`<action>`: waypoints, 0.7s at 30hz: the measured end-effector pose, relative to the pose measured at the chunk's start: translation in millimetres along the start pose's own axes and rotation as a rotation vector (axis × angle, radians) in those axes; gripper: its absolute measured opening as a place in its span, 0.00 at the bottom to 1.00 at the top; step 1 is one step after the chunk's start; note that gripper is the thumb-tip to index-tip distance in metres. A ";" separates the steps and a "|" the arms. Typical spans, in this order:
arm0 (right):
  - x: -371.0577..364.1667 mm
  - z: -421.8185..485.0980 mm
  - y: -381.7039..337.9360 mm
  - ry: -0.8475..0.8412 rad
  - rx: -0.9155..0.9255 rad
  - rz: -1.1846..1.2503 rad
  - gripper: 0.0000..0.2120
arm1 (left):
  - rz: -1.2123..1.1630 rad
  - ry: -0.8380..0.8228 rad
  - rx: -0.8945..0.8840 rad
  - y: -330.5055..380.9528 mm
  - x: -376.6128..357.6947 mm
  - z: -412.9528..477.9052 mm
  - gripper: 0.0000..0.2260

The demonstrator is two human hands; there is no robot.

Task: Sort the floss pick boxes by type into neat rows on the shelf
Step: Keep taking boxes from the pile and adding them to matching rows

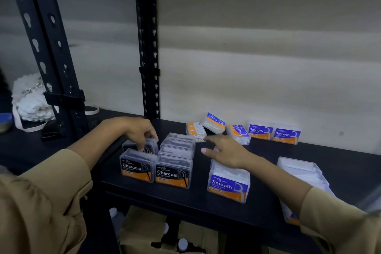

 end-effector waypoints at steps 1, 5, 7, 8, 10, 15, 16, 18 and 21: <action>-3.9 -4.6 3.7 -0.036 -0.025 -0.055 0.28 | -0.018 -0.011 -0.009 1.1 -0.1 0.5 0.23; -14.2 -14.5 13.1 -0.133 -0.086 -0.138 0.32 | -0.098 -0.053 -0.024 5.8 -1.4 4.0 0.21; -14.5 -15.3 13.6 -0.127 -0.082 -0.142 0.32 | -0.131 -0.063 -0.014 6.4 -2.2 6.3 0.20; -14.6 -15.3 13.6 -0.128 -0.083 -0.144 0.32 | -0.136 -0.070 -0.007 6.7 -2.3 7.2 0.19; -15.2 -15.2 14.2 -0.134 -0.087 -0.140 0.32 | -0.131 -0.091 -0.002 7.6 -2.0 8.8 0.18; -15.1 -15.2 14.5 -0.132 -0.085 -0.141 0.32 | -0.143 -0.132 0.006 10.2 -1.6 10.8 0.16; -15.1 -15.3 14.4 -0.133 -0.085 -0.143 0.32 | -0.151 -0.144 0.007 10.0 -2.3 11.1 0.16; -15.1 -15.4 14.4 -0.136 -0.087 -0.141 0.32 | -0.174 -0.161 0.007 7.9 -4.4 12.2 0.15; -15.0 -15.9 14.5 -0.136 -0.088 -0.134 0.32 | -0.205 -0.174 0.018 3.8 -6.8 13.9 0.15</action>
Point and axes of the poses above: each hand's wrist, its own z-axis towards the middle knuckle, its own x-axis out of the back of the hand, y = z × x, the point moved 4 cm from there along z, towards the middle knuckle, and after that the axes turned 2 degrees about -x, right-handed, at the moved point
